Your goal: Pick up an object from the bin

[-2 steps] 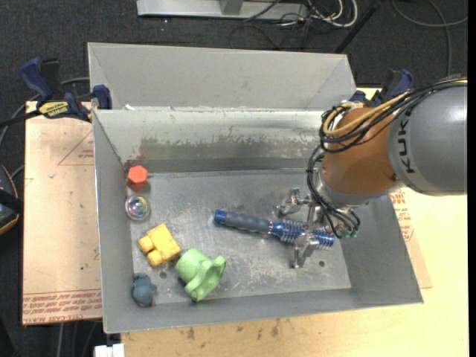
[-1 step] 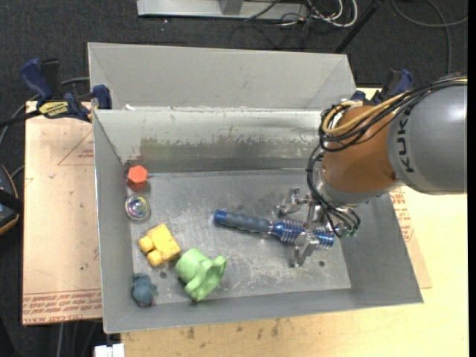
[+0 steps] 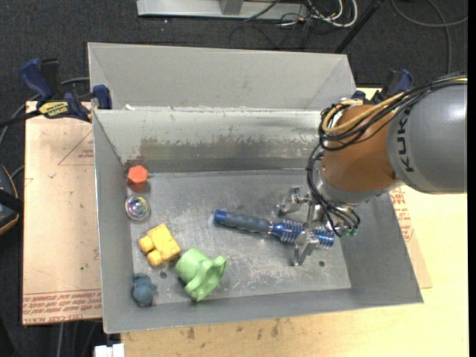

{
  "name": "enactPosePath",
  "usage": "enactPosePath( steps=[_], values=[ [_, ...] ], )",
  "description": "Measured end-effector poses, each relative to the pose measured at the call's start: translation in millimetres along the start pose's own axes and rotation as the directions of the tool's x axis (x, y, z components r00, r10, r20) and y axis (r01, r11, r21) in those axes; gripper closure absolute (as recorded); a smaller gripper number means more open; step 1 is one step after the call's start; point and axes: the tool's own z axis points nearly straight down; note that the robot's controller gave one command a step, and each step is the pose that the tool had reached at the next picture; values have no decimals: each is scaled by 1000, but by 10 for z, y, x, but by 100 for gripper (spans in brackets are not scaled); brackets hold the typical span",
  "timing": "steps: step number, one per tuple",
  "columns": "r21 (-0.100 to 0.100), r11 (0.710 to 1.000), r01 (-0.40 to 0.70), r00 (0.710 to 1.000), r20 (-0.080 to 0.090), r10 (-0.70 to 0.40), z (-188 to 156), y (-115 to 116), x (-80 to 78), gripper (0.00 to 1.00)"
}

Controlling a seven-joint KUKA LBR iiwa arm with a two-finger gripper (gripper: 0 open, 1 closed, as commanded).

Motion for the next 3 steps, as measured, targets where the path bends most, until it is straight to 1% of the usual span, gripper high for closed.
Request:
enactPosePath(
  steps=[2, 3],
  values=[
    [0, 1000, -3, 1000, 0, 3, -12, 4, -15, 0],
    [0, 1000, -4, 1000, 6, 4, -40, 4, -37, 100]
  ],
)
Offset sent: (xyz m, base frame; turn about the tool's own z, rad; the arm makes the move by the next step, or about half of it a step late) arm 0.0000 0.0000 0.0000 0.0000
